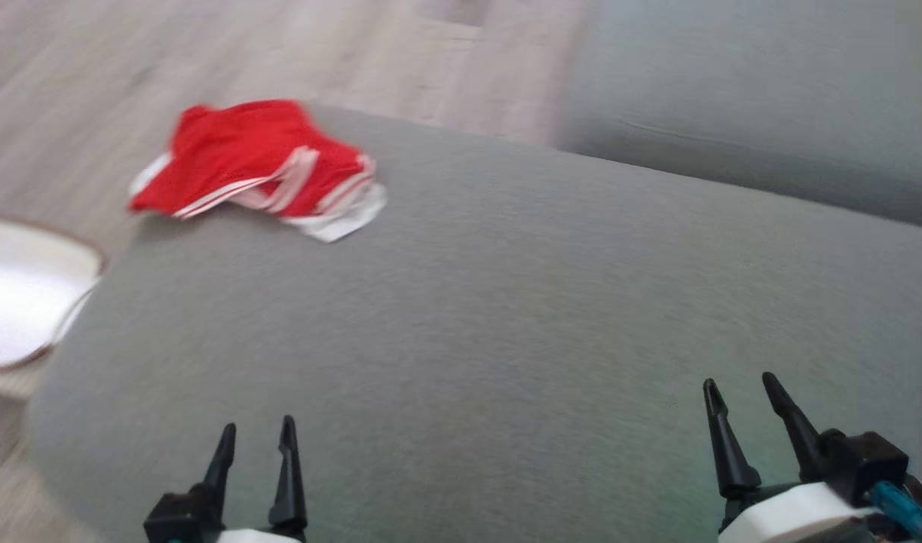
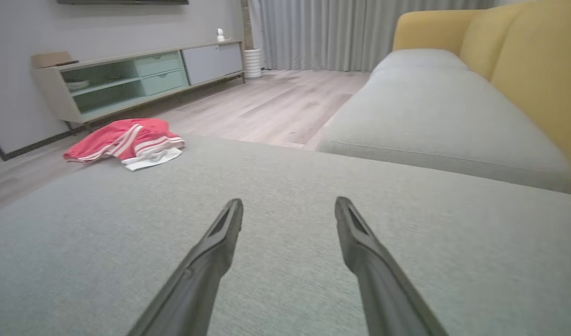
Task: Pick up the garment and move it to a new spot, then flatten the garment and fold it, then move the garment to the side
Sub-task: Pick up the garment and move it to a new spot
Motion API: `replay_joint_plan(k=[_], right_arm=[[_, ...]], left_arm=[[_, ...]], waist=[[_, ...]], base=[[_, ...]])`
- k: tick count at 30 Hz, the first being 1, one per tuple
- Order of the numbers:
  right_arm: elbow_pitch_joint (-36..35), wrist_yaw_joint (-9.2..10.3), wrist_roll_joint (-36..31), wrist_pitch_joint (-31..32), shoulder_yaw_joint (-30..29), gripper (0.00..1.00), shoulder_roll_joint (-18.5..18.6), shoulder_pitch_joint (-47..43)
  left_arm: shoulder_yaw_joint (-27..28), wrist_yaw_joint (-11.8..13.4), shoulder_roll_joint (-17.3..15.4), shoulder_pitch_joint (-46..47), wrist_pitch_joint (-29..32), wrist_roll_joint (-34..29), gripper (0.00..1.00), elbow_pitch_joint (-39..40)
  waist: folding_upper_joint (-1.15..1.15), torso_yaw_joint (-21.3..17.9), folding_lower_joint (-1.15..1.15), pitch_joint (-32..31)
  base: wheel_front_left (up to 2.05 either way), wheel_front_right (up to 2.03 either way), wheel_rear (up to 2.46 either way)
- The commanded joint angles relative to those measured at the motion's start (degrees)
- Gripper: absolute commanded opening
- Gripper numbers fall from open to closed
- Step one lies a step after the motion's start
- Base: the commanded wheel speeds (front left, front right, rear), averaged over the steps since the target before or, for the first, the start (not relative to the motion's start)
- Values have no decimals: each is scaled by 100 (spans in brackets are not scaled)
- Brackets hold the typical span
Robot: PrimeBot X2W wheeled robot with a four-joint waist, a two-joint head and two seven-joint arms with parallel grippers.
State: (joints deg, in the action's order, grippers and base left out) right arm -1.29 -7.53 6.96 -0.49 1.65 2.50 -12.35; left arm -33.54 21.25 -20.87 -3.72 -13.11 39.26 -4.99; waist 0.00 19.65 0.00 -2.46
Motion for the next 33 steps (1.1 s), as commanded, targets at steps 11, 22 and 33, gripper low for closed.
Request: replay_joint_plan(k=[11,22,33], right_arm=[[23,4,42,7,501,100,38,625],[-111,4,-50,93,270,100,38,728],[-822,4,-634,565,226,100,38,1209]], left_arm=[[543,260,-311,-11,-85,-7,100,580],[996,321,-911,201,77,-48,100,977],[1498,-418,-2267,2610,1008,-367,100,1181]], waist=[[0,936,0,61],[0,979,0,178],[0,240,0,1223]], base=[[0,0,0],[0,0,0],[0,0,0]])
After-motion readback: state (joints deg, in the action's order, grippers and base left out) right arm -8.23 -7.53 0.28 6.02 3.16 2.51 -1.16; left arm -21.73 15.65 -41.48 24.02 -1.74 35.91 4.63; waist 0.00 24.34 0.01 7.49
